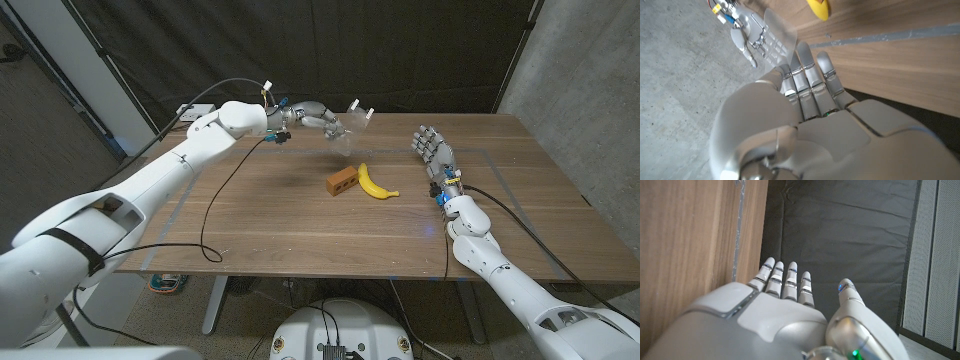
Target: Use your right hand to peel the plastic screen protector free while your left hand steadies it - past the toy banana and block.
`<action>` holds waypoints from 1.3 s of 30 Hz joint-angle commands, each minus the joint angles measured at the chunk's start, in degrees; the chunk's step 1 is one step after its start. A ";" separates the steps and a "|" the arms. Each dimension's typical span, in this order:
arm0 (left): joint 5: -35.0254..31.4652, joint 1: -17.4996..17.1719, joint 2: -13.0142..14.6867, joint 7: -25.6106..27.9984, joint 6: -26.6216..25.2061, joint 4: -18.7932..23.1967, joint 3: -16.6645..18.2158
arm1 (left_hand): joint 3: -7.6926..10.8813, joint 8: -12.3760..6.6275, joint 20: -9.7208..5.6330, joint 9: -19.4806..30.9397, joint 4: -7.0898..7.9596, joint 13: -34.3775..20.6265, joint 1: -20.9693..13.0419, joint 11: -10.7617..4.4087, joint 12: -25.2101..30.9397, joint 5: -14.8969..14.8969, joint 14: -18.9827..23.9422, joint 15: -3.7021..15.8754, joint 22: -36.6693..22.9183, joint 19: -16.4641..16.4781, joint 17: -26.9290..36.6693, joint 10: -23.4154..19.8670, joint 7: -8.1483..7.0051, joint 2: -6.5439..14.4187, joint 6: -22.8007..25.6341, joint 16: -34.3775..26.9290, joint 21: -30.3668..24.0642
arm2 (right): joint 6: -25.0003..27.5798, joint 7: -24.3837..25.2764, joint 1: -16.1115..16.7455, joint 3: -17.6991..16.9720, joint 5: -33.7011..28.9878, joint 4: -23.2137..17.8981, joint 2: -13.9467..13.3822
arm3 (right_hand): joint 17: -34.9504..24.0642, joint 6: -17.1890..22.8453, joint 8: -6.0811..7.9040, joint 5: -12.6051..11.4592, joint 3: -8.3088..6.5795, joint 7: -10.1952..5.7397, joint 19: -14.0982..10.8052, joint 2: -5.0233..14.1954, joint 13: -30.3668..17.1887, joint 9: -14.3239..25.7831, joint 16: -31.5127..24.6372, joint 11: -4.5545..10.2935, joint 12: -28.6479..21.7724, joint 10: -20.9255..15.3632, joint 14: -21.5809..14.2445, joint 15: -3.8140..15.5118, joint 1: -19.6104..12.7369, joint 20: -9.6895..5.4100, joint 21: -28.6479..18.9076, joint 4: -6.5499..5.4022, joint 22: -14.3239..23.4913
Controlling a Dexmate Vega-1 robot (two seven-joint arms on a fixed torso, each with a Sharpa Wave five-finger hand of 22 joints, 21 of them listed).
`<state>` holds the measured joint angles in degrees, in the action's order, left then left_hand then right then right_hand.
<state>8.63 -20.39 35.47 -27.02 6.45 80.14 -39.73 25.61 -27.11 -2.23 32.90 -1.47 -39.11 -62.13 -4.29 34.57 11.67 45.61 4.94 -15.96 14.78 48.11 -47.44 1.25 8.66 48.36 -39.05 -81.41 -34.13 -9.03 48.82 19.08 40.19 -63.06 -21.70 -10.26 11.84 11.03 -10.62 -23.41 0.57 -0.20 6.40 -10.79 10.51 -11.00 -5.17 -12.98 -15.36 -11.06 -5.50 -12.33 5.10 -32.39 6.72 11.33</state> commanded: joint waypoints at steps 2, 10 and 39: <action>-0.82 -6.03 -1.34 12.71 1.31 3.52 2.93 | 1.32 -6.09 -4.80 1.86 -0.85 -0.02 -0.03 -2.11 1.00 1.76 2.75 5.88 2.11 2.24 0.18 -4.12 -1.37 -1.89 4.90 0.09 -0.27 | -3.33 3.00 -0.27 0.81 -4.11 -0.07 0.23 | -0.14 2.17 0.72 -0.18 -0.04 0.38 -1.43 -1.05 -0.19 0.11 -0.88 0.30 -0.92 -2.29 -2.77 0.50 -0.83 0.06 -0.35 0.78 0.21; -0.19 -7.37 -3.42 15.98 3.53 1.70 3.22 | 2.08 -6.86 -5.28 1.60 -0.87 1.05 0.16 -2.26 0.89 3.22 4.39 6.39 4.06 3.56 0.26 -5.95 -1.36 -3.53 6.16 0.76 0.20 | -9.40 8.83 -0.98 1.20 -10.39 0.71 1.92 | -0.48 7.46 1.72 -0.45 -0.49 0.87 -5.24 -2.11 -0.31 0.12 -2.65 1.40 -2.92 -8.58 -10.74 3.21 -3.32 0.17 -2.01 2.26 0.64; 0.47 -1.40 -8.70 10.39 9.30 -8.44 -0.37 | 7.40 -7.55 -5.73 -1.90 0.26 2.28 1.23 -2.41 0.27 6.96 8.81 6.82 5.16 5.39 -1.38 -9.14 -2.28 -8.38 9.48 5.13 2.18 | 2.99 20.06 2.16 2.41 -22.78 -16.08 -5.15 | -11.52 24.06 3.82 0.40 2.54 0.51 -15.11 -4.01 -2.68 0.45 -19.97 3.13 -7.98 -27.81 -32.25 14.39 -16.43 -2.06 -11.25 2.29 4.25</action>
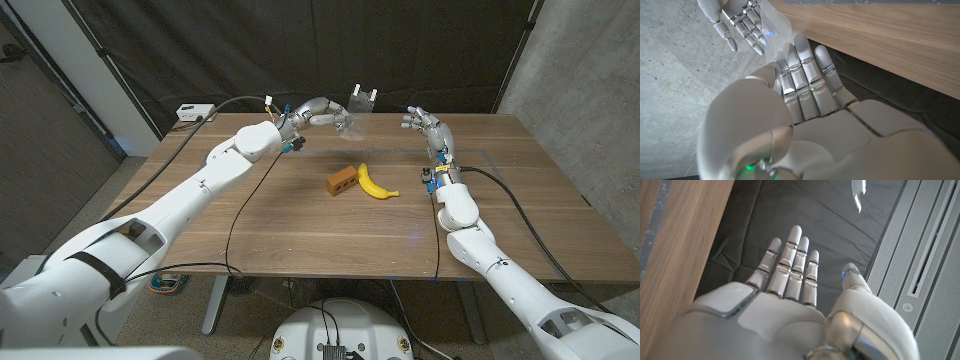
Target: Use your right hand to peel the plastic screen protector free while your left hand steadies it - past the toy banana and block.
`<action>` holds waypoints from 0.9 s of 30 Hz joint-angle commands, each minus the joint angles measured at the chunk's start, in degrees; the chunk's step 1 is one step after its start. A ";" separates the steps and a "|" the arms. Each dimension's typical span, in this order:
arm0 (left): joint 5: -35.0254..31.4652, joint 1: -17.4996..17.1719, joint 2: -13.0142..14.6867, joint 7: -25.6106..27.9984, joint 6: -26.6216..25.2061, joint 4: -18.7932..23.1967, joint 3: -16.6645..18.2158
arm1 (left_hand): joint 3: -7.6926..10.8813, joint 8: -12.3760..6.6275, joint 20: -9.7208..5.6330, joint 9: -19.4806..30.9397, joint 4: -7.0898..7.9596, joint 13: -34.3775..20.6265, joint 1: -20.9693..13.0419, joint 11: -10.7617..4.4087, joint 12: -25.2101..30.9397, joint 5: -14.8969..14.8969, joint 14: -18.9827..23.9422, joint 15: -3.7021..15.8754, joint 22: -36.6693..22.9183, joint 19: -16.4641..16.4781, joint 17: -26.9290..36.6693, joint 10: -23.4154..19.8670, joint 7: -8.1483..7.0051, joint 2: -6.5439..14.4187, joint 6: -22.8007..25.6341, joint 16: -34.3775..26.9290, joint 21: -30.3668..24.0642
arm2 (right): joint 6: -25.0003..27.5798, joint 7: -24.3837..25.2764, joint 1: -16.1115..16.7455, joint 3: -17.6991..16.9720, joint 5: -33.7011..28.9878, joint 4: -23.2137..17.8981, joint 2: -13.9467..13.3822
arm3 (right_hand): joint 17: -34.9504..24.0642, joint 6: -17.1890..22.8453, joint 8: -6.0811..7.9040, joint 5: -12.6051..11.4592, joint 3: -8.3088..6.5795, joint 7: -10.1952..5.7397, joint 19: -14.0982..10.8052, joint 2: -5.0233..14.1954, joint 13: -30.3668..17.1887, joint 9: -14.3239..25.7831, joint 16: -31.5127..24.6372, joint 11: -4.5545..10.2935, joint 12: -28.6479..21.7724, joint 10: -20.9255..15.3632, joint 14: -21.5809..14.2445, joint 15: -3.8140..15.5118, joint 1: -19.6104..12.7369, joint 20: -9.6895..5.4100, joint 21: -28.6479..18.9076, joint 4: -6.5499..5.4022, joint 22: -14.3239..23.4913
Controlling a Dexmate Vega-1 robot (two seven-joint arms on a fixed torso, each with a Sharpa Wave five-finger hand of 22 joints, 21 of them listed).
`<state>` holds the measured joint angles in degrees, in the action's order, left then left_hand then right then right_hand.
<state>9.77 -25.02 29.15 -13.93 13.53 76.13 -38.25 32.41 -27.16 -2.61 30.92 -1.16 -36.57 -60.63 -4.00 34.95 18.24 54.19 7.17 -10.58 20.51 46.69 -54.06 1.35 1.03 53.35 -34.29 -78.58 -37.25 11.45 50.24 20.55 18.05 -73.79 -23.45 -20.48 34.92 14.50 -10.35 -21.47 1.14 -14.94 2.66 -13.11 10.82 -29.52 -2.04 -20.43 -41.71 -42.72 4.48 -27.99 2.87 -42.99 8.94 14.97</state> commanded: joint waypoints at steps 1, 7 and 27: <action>-0.77 3.48 -2.62 -2.83 2.35 -4.82 -2.02 | 0.65 -7.59 -5.41 0.13 0.05 -0.23 -0.20 -2.69 -0.16 0.42 0.26 4.61 -0.25 -0.46 0.04 -2.49 -2.43 -0.73 4.57 0.43 -0.67 | 6.48 -0.39 0.75 1.03 -0.86 -5.66 -3.70 | -1.54 0.97 0.28 0.10 0.72 -0.09 -0.34 -0.43 -0.41 0.15 -1.59 0.16 -0.46 -1.39 -0.27 4.42 -0.89 0.20 -0.76 0.13 0.70; -0.94 5.26 -4.28 -3.93 3.37 -7.81 -2.89 | 0.92 -7.66 -5.44 0.06 0.17 -0.20 -0.12 -2.52 -0.31 0.55 0.37 4.60 -0.29 -0.60 0.07 -2.49 -2.35 -0.91 4.49 0.75 -0.92 | 9.27 0.40 1.28 1.12 -1.94 -8.36 -5.42 | -4.73 2.11 0.06 -0.46 1.07 -0.43 -0.67 -1.22 -1.07 0.23 -5.28 0.62 -0.64 -2.97 -0.60 5.64 -4.57 0.10 -2.42 1.00 1.88; -1.08 12.02 -9.20 -12.07 5.69 -18.51 -6.94 | 1.91 -7.50 -5.58 -1.17 0.46 -0.45 -0.05 -2.63 -0.57 0.94 1.01 4.57 -0.42 -0.75 0.35 -2.66 -1.68 -1.43 4.62 1.66 -2.10 | 11.77 0.49 0.93 1.78 -3.28 -10.27 -7.40 | -16.87 7.96 -0.42 -1.01 3.56 -1.33 -0.69 -2.28 -3.90 0.40 -18.03 1.78 -2.03 -8.09 0.76 7.19 -13.21 -0.44 -8.21 0.37 6.06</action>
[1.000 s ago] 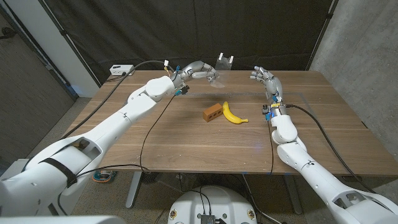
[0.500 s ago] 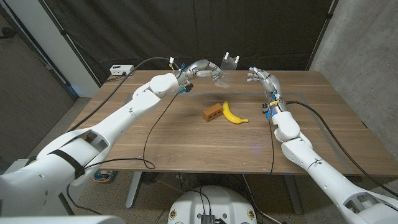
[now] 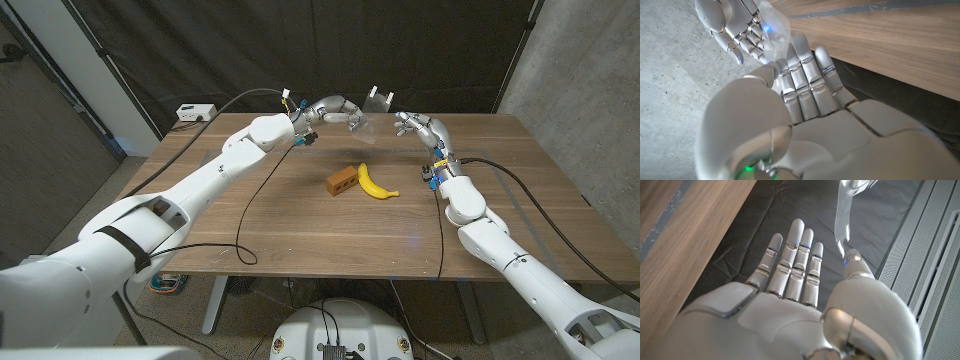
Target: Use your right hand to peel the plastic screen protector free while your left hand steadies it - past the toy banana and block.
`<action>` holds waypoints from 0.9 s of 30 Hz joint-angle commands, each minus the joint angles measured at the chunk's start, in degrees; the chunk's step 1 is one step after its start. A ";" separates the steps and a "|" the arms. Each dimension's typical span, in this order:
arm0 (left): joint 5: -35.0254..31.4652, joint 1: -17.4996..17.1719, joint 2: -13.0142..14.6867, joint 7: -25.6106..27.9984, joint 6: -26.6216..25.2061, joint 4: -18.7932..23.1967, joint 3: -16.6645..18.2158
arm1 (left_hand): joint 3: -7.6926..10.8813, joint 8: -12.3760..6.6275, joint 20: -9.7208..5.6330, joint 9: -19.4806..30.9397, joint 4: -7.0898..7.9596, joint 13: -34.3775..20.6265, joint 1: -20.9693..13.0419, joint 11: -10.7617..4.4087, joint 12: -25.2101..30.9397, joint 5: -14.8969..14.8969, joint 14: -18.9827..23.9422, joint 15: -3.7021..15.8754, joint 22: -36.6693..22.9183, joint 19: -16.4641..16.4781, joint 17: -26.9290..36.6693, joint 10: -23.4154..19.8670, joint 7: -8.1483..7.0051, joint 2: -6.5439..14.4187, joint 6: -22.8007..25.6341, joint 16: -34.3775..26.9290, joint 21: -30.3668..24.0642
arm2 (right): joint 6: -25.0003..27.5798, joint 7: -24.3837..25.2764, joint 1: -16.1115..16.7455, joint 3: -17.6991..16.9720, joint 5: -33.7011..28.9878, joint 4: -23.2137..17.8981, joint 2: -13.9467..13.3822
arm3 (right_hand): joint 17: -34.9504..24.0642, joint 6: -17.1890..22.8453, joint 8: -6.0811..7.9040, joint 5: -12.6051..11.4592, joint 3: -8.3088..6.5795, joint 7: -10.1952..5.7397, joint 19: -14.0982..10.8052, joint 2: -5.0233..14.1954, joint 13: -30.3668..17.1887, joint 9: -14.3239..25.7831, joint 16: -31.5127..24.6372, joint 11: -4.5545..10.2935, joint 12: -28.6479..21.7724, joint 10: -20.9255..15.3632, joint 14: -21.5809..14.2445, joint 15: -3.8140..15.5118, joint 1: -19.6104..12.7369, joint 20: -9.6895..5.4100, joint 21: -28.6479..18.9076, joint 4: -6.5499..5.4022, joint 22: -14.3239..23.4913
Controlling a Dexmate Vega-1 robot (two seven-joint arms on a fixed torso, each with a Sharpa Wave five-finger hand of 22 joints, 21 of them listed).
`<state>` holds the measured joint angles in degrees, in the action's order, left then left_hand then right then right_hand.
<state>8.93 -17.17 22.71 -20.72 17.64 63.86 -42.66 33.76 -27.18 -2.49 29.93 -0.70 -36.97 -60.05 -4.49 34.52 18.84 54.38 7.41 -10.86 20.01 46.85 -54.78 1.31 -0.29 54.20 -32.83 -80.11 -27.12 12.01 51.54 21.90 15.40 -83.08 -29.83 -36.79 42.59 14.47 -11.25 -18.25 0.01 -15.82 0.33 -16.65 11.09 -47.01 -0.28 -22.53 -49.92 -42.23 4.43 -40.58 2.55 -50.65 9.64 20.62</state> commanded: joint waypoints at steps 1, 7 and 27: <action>-0.43 4.56 -3.03 -5.60 1.77 -6.83 -2.77 | 0.63 -7.49 -5.68 -0.22 -0.05 -0.14 -0.66 -2.11 -0.12 0.36 0.82 4.32 -0.07 -0.20 0.21 -1.92 -1.62 -0.25 3.79 0.25 -0.56 | 1.69 0.01 -0.45 0.47 -0.71 -0.98 -1.00 | -0.57 0.28 -0.41 -0.11 0.39 -0.19 0.24 0.04 -0.39 0.13 -0.58 0.06 0.09 0.17 0.33 7.27 -0.62 -0.14 -0.59 -0.36 0.45; -0.68 6.92 -5.08 -7.90 3.39 -11.46 -3.92 | 0.81 -7.38 -5.72 -0.64 0.01 -0.20 -0.67 -2.03 -0.21 0.39 0.95 4.27 -0.14 -0.41 0.34 -1.94 -1.59 -0.30 3.78 0.46 -0.94 | 2.20 0.68 -0.95 0.79 -1.75 -0.91 -1.00 | -0.65 1.62 -0.30 -0.18 0.90 -0.64 0.55 0.14 -0.96 0.19 -1.61 0.59 -0.58 -1.43 0.34 7.21 -1.46 -0.15 -1.45 -0.48 1.09; -0.16 10.75 -9.04 -11.85 8.17 -21.16 -5.09 | 1.41 -7.26 -5.66 -2.28 0.25 0.08 -0.50 -1.70 -0.60 0.54 1.55 4.18 0.00 -0.39 0.95 -2.62 -1.33 -0.87 4.55 1.07 -2.03 | 1.22 6.23 -1.55 1.04 -5.90 0.01 0.92 | -4.39 17.36 2.78 -0.56 1.53 -3.89 -1.86 3.45 -8.71 1.12 -12.22 4.69 -10.53 -14.30 -6.29 8.28 -16.28 -3.43 -10.19 0.27 3.43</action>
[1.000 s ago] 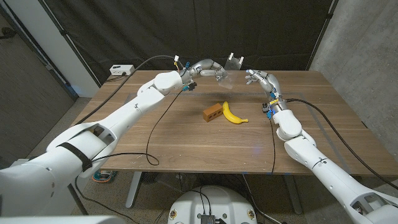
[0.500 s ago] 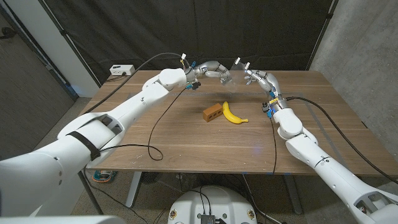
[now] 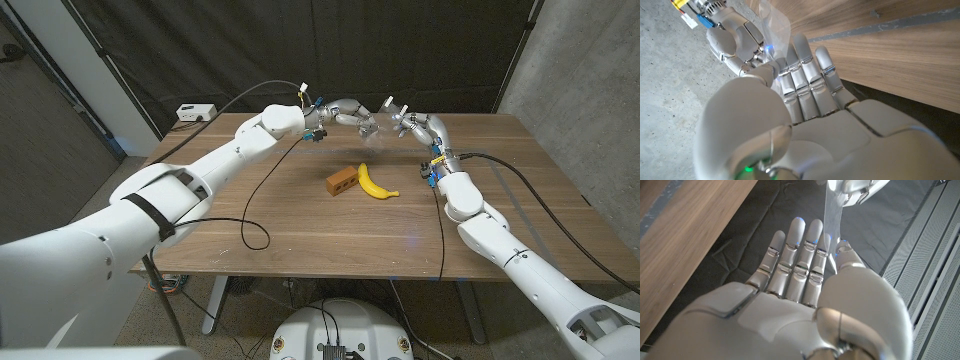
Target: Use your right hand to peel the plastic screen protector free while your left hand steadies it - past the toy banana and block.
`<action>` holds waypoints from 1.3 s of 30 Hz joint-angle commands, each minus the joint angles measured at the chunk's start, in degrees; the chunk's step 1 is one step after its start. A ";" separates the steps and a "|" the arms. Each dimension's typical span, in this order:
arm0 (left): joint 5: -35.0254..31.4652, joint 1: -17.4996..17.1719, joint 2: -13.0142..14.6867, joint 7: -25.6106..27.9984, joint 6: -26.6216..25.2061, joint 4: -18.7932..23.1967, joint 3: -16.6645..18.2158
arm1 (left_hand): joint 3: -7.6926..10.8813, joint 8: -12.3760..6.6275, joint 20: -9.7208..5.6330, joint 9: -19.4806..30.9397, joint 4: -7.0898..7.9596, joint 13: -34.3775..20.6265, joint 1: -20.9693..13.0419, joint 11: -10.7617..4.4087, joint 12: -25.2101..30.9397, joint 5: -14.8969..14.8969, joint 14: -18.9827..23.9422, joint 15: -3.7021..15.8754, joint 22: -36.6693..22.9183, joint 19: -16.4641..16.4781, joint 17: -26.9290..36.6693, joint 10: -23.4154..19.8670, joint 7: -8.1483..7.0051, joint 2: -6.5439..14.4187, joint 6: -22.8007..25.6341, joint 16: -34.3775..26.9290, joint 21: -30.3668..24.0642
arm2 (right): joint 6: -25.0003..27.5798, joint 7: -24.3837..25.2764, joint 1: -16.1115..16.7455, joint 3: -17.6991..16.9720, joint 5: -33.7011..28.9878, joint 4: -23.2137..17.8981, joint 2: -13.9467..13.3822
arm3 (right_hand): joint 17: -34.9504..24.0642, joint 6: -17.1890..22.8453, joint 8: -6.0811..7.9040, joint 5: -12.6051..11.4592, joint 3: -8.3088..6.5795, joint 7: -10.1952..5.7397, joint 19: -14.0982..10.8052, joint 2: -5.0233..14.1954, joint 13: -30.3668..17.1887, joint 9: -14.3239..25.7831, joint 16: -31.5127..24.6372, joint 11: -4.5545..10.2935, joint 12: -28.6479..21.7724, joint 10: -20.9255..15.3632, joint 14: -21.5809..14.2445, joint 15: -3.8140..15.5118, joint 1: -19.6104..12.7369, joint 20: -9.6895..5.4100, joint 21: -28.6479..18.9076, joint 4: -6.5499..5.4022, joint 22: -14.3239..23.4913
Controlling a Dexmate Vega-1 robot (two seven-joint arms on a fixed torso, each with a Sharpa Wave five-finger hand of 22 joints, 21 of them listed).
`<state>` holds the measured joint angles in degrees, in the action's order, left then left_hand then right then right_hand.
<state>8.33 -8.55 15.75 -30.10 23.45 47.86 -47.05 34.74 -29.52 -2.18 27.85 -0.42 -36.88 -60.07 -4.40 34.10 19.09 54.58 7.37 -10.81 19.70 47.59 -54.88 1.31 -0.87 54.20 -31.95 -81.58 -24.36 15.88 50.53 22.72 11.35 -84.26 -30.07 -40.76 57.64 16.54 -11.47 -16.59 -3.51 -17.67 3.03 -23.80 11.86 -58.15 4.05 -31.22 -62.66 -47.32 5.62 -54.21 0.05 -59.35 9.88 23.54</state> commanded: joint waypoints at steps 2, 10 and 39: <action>0.59 2.29 -2.34 -2.75 2.69 -5.81 -0.71 | 0.46 -4.87 -5.98 -0.39 -0.02 -0.08 -0.45 -1.79 -0.20 0.29 1.36 4.20 -0.01 -0.09 0.28 -2.46 -1.36 -0.40 4.59 0.25 -0.61 | -1.68 2.42 -0.64 0.29 -1.96 1.32 1.26 | -0.43 2.66 0.76 -0.30 -0.23 -0.53 0.01 0.90 -2.05 0.41 -1.31 0.65 -2.36 -1.97 -1.29 7.11 -3.74 -1.02 -2.04 0.18 0.66; 1.44 2.19 -2.16 -3.74 1.61 -5.45 -0.39 | 0.56 -5.20 -5.59 -0.62 0.18 0.48 -0.20 -1.74 -0.47 0.28 1.64 3.91 -0.02 -0.20 0.62 -3.17 -1.77 -0.58 5.10 0.43 -1.14 | -2.62 3.76 -0.94 0.42 -3.51 1.93 1.79 | -1.46 6.08 1.82 0.28 -0.64 -0.17 0.69 2.33 -5.45 1.05 -3.73 0.95 -5.36 -3.99 -3.16 7.29 -9.69 -2.79 -6.06 0.07 2.04; 8.36 2.38 -7.15 -10.25 3.09 -13.77 2.29 | -5.31 12.66 0.29 -12.04 -0.15 11.77 10.08 -0.47 -11.83 -6.90 -6.46 0.96 0.77 -1.53 -16.54 11.02 0.81 -7.19 -19.00 18.25 0.91 | -3.38 4.18 -1.08 0.78 -5.40 1.69 1.77 | -3.53 7.22 2.60 0.50 1.43 0.96 3.44 2.74 -10.71 2.90 -5.78 0.69 -8.42 -3.70 -2.63 7.31 -13.33 -3.32 -14.45 -0.94 4.50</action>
<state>13.63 -5.76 11.10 -38.30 27.17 36.60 -46.15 28.60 -17.07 -1.05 16.13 0.32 -25.91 -48.07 -4.66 22.75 11.75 46.90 5.38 -10.11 15.97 32.30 -42.85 1.85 -8.81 33.99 -14.19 -80.27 -27.49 19.64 49.47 23.37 6.84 -82.39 -28.33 -43.94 64.19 18.86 -10.97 -15.53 -2.56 -14.57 5.77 -34.15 14.21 -63.42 4.84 -39.22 -66.11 -50.08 6.51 -66.55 -2.35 -73.04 9.14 27.77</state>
